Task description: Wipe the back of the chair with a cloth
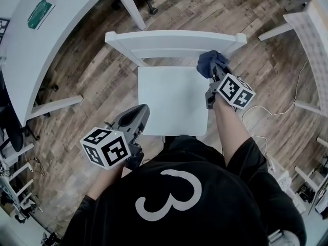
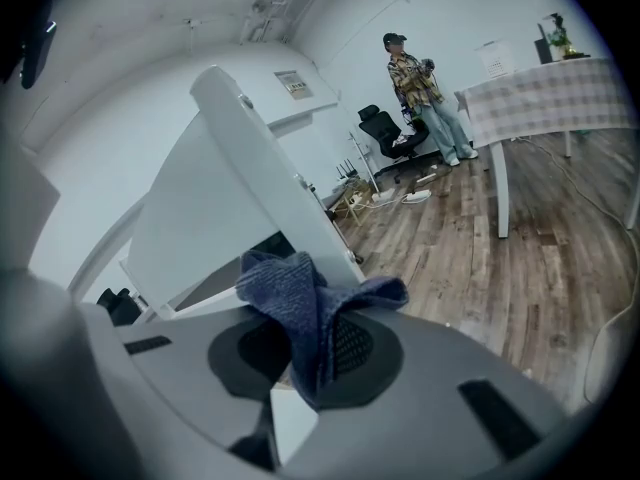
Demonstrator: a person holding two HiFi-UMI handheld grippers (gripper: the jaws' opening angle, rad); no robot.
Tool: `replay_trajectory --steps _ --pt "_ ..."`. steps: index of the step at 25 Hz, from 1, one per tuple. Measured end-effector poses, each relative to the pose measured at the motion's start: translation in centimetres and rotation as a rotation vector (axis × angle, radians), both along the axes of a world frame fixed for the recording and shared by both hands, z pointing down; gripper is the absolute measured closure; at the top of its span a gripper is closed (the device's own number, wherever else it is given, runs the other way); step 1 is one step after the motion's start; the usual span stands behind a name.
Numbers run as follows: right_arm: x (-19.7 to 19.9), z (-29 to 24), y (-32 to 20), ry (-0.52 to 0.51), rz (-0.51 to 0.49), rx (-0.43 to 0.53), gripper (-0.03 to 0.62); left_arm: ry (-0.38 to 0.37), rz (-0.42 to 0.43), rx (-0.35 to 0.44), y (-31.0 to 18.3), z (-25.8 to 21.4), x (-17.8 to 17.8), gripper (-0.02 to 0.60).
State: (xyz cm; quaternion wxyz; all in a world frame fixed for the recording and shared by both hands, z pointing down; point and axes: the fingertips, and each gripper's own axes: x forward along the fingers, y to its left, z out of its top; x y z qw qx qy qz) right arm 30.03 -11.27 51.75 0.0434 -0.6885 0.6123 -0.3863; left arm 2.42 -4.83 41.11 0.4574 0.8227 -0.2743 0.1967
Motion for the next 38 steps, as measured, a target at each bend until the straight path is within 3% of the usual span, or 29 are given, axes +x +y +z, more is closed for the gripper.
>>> replay_trajectory --steps 3,11,18,21,33,38 --pt "-0.3 0.1 0.0 -0.007 -0.035 -0.001 0.546 -0.002 0.016 -0.005 -0.7 0.4 1.0 0.568" --pt "-0.5 -2.3 1.2 0.045 -0.271 0.015 0.546 0.044 0.098 0.035 -2.2 -1.1 3.9 0.568" --pt "-3.4 -9.8 7.2 0.183 -0.318 0.125 0.546 0.138 0.211 0.101 0.6 -5.1 4.6 0.568" --pt "-7.4 -13.7 11.0 0.242 -0.342 0.186 0.546 0.152 0.252 0.143 3.2 -6.9 2.5 0.568" --pt "-28.5 -28.7 27.3 0.205 -0.501 0.426 0.546 0.296 0.318 0.367 15.2 -17.7 -11.1 0.568" --pt "-33.1 -32.6 31.5 0.246 -0.540 0.468 0.546 0.362 0.340 0.450 18.8 -22.1 -14.1 0.568"
